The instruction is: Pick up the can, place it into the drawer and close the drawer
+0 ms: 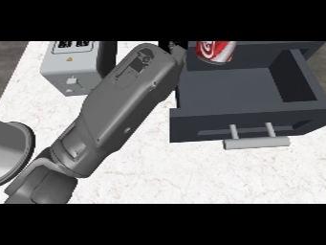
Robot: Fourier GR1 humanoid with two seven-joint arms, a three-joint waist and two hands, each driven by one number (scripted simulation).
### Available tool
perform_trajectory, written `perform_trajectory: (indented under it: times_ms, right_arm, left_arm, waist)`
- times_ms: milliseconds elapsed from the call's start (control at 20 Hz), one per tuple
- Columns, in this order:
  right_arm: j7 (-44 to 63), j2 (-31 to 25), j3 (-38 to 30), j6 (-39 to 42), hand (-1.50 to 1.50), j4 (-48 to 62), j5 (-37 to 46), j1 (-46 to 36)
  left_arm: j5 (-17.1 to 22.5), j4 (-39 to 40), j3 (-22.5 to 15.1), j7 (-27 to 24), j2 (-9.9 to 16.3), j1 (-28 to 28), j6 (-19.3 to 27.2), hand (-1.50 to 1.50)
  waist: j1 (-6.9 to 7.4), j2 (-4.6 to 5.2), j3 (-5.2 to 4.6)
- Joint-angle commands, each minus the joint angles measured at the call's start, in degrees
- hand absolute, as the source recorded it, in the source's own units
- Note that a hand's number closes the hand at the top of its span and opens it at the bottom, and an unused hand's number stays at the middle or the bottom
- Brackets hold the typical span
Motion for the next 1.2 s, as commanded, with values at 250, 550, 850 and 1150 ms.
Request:
perform_trajectory:
  times_ms: [250,550,850,1150]
  right_arm:
    - [-0.12,0.72,2.19,-0.48,-1.5,1.73,3.83,-3.48]
    - [3.19,-0.09,2.65,-1.04,-1.5,-1.65,0.38,-2.85]
    - [2.26,0.43,2.25,-1.23,-1.5,-0.79,1.14,-3.51]
    - [4.52,-1.45,2.34,-3.17,-1.5,-1.43,1.02,-5.64]
  left_arm:
    - [8.3,7.71,-5.81,-2.21,0.0,-5.12,1.69,1.5]
    - [11.69,8.98,-12.25,-4.06,0.0,-3.96,4.29,1.5]
    - [13.73,13.75,-13.72,-5.95,0.0,-3.93,4.03,-1.5]
    - [16.93,13.82,-16.6,-6.52,0.0,-4.38,6.72,-1.5]
  waist:
    - [-0.81,0.32,0.04]
    - [-1.33,0.33,0.03]
    - [-1.79,0.61,0.06]
    - [-2.37,0.86,0.04]
